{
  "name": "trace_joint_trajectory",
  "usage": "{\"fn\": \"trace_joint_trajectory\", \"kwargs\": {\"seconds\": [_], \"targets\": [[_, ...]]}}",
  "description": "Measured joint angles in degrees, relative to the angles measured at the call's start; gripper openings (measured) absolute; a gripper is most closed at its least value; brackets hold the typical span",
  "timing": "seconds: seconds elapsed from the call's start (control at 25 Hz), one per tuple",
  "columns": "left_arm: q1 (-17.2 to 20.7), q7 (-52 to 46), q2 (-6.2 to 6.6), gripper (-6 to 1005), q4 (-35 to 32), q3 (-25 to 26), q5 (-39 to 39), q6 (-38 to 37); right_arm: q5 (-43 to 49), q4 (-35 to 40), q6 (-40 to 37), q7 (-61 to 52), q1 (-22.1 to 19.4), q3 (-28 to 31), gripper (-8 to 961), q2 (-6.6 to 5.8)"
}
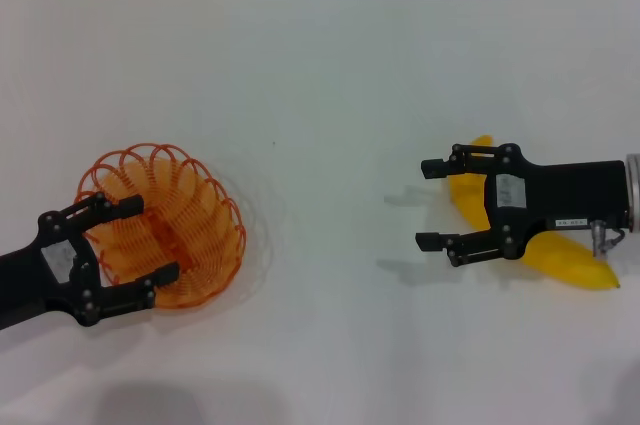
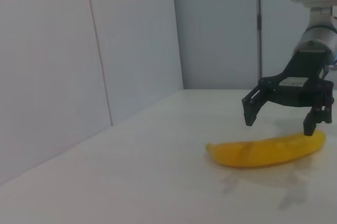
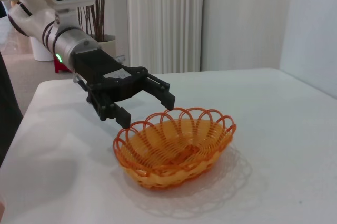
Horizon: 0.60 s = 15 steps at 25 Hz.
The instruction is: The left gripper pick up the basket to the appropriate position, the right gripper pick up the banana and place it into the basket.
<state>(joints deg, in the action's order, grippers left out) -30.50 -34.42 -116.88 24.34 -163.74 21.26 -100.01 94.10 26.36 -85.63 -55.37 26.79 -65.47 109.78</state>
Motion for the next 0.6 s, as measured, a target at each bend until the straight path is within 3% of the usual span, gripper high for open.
{"fn": "trace_joint_trajectory", "kwargs": {"seconds": [0.6], "targets": [[0.0, -0.2, 0.08, 877, 0.0, 0.1, 0.4, 0.1, 0.0, -0.1, 0.2, 0.0, 0.0, 0.1, 879, 0.00]]}}
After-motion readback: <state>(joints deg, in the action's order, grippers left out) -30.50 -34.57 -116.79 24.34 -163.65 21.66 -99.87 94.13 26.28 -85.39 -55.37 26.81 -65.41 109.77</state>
